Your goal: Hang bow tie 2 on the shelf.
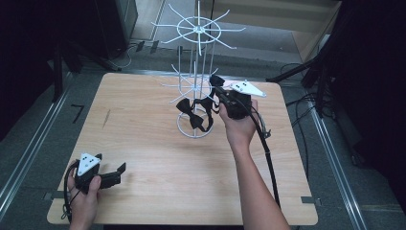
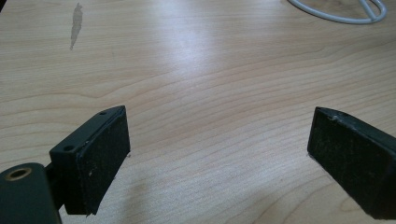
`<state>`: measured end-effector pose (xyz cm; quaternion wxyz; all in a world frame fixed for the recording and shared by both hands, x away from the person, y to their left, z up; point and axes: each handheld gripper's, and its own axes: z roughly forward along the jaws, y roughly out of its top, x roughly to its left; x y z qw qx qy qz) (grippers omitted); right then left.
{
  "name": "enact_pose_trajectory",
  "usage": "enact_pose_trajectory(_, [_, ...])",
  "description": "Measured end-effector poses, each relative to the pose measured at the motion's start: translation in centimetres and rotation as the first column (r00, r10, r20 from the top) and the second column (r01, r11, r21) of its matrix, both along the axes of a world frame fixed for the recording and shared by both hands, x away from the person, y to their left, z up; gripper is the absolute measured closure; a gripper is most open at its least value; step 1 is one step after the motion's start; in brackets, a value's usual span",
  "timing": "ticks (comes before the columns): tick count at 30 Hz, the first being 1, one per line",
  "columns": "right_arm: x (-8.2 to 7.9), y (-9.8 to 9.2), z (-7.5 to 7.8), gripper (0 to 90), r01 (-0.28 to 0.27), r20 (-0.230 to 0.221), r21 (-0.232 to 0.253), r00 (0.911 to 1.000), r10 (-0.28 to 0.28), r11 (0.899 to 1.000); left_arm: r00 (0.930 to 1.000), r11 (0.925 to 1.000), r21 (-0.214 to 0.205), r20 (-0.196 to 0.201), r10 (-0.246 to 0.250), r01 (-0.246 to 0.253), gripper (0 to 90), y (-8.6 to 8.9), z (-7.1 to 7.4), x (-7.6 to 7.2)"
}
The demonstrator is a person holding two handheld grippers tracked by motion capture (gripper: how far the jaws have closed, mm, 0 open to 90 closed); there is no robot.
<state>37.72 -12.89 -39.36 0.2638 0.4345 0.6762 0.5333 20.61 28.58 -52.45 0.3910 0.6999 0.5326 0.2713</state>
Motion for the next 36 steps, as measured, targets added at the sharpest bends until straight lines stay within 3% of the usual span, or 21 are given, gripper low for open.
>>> enact_pose_trajectory(6, [-0.2, -0.9, 0.3, 77.6, -0.017, -0.004, 0.056, 0.9998, 0.018, 0.998, 1.0000, 1.0000, -0.001, -0.002, 0.001, -0.001, 6.5, 0.0, 0.0, 0.0])
enact_pose_trajectory(13, [-1.0, -1.1, 0.4, 59.5, -0.002, 0.008, 0.066, 1.0000, 0.002, 0.998, 1.0000, 1.0000, 0.000, 0.001, 0.002, -0.002, 6.5, 0.0, 0.0, 0.0])
enact_pose_trajectory(26, [-2.5, -2.5, 0.8, 52.1, 0.021, 0.041, 0.067, 0.9989, -0.024, 0.998, 1.0000, 1.0000, 0.001, 0.001, 0.003, -0.003, 6.5, 0.0, 0.0, 0.0])
enact_pose_trajectory(36, [-3.9, -3.9, 0.8, 17.0, 0.016, 0.051, 0.070, 0.9985, -0.020, 0.997, 1.0000, 1.0000, 0.004, 0.005, 0.002, -0.002, 6.6, -0.1, 0.0, 0.0])
